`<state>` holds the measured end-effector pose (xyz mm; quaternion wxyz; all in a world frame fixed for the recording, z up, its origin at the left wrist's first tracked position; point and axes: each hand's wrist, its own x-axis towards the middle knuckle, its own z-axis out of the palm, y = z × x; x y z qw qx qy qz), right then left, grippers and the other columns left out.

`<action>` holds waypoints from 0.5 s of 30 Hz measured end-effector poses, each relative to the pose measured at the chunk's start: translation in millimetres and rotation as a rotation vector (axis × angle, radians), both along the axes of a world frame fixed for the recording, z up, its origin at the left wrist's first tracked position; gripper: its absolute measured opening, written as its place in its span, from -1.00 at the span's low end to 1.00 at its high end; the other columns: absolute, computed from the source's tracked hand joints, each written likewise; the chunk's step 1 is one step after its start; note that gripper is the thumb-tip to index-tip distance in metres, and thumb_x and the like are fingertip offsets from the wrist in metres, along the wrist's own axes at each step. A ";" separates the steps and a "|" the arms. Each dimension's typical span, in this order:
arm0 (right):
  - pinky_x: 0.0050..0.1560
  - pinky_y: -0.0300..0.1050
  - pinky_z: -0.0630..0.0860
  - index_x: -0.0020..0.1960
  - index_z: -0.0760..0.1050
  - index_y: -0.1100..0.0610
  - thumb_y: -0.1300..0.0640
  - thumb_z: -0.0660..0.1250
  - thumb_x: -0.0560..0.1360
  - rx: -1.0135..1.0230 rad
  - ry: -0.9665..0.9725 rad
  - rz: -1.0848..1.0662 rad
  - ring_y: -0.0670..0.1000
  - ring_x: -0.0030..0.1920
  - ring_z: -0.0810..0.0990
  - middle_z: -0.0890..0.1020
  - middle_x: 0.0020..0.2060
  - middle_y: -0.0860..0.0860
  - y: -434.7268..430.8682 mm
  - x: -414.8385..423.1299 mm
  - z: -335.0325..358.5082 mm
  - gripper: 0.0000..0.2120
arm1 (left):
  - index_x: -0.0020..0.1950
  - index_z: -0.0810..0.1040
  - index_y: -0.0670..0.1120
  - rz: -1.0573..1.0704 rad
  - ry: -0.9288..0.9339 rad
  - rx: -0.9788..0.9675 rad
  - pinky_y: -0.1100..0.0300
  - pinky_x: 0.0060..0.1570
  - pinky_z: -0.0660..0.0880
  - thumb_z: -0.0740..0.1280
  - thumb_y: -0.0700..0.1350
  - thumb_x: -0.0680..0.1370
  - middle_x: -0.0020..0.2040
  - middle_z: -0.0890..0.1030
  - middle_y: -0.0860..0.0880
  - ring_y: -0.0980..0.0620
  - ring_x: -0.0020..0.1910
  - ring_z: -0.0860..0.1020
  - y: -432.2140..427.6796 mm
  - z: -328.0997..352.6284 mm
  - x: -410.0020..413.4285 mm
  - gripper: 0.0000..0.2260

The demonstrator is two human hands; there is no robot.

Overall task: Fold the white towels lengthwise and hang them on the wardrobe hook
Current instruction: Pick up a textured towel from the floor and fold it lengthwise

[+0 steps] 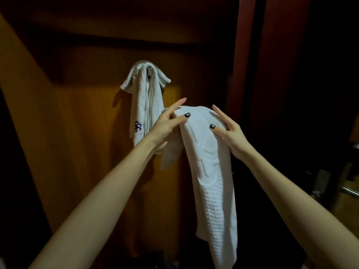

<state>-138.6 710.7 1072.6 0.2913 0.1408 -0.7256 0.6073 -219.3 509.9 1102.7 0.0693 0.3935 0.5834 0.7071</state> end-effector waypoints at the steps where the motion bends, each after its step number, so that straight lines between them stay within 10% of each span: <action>1: 0.14 -0.22 0.54 0.34 0.44 -0.22 0.29 0.34 0.53 -0.008 -0.011 0.013 -0.08 0.26 0.56 0.53 0.31 -0.13 -3.0 0.1 1.3 -0.48 | 0.29 0.45 0.22 0.006 0.006 0.000 -0.14 0.32 0.39 0.37 -0.20 0.53 0.38 0.33 -0.07 -0.10 0.35 0.39 -1.0 -3.3 3.0 -0.57; 9: 0.16 -0.15 0.53 0.23 0.55 -0.20 0.19 0.35 0.52 0.078 -0.053 0.086 -0.02 0.23 0.58 0.60 0.24 -0.09 -42.0 -5.2 30.1 -0.62 | 0.28 0.47 0.13 0.146 0.019 0.190 0.06 0.27 0.46 0.39 -0.27 0.50 0.35 0.39 -0.02 0.01 0.33 0.41 -33.5 -16.3 2.8 -0.56; 15: 0.08 -0.10 0.58 0.33 0.31 -0.43 0.09 0.48 0.41 0.083 -0.222 0.345 -0.01 0.25 0.57 0.41 0.39 -0.19 -59.1 -34.3 34.8 -0.34 | 0.39 0.36 0.12 0.243 0.043 0.245 0.19 -0.09 0.57 0.39 -0.31 0.48 0.03 0.65 0.08 0.14 -0.01 0.62 -65.9 2.8 -20.1 -0.43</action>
